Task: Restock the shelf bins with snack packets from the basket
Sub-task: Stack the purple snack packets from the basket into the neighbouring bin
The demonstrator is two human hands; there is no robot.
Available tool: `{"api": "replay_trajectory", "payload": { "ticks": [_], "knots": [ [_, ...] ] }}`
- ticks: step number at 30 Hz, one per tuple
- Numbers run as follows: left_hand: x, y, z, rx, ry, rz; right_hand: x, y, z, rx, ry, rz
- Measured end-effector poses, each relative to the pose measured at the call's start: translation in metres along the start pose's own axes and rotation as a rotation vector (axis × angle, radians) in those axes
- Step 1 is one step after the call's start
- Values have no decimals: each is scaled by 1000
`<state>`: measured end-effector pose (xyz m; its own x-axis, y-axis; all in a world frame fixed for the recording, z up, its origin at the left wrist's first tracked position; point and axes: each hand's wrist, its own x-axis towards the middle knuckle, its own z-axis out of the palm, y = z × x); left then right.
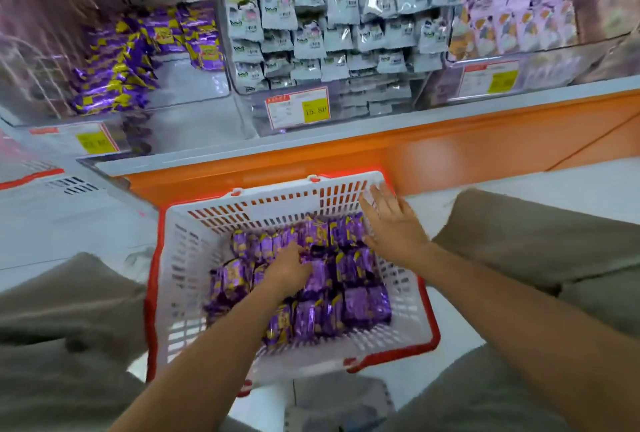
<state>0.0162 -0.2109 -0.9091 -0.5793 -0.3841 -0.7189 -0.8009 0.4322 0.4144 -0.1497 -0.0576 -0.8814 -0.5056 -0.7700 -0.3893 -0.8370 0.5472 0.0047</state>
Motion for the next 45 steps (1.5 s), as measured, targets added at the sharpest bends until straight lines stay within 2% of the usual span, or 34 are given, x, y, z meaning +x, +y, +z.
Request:
{"api": "replay_trajectory", "payload": {
  "ticks": [3, 7, 10, 15, 21, 24, 26, 28, 30, 32, 34, 37, 38, 41, 43, 45],
  "knots": [
    [22, 2, 6, -83, 19, -58, 2, -2, 11, -60, 104, -6],
    [48, 14, 9, -199, 106, -64, 4, -1, 18, -66, 160, -20],
    [70, 21, 13, -192, 165, -96, 5, -1, 20, -62, 206, -28],
    [85, 16, 19, -190, 132, -141, 6, 1, 22, -24, 225, -34],
    [74, 6, 13, -262, 147, -101, 6, 3, 24, -8, 267, -50],
    [58, -3, 9, -325, 171, 5, 5, 3, 23, -5, 339, -87],
    [47, -6, 6, -348, 150, 73, 10, -1, 22, 67, 370, -184],
    [35, -4, 2, -390, 102, 137, 16, -14, 19, 264, 254, -282],
    [24, -3, -2, -428, 62, 172, 19, -29, 16, 419, -1, -256],
    [13, -2, -6, -458, 2, 201, 20, -40, 15, 462, -131, -226],
    [2, 0, -8, -514, -77, 220, 19, -44, 17, 494, -109, -234],
    [-6, -2, -8, -591, -112, 110, 19, -39, 21, 530, -82, -181],
    [-1, -7, -4, -545, -83, 98, 18, -36, 23, 531, -78, -149],
    [18, -23, 16, -164, -12, 0, 14, -28, 27, 505, -102, -86],
    [24, -20, 30, -92, -10, -107, 10, -26, 29, 487, -125, -80],
    [27, -11, 40, -74, 12, -123, 6, -25, 32, 478, -148, -84]
  ]
}}
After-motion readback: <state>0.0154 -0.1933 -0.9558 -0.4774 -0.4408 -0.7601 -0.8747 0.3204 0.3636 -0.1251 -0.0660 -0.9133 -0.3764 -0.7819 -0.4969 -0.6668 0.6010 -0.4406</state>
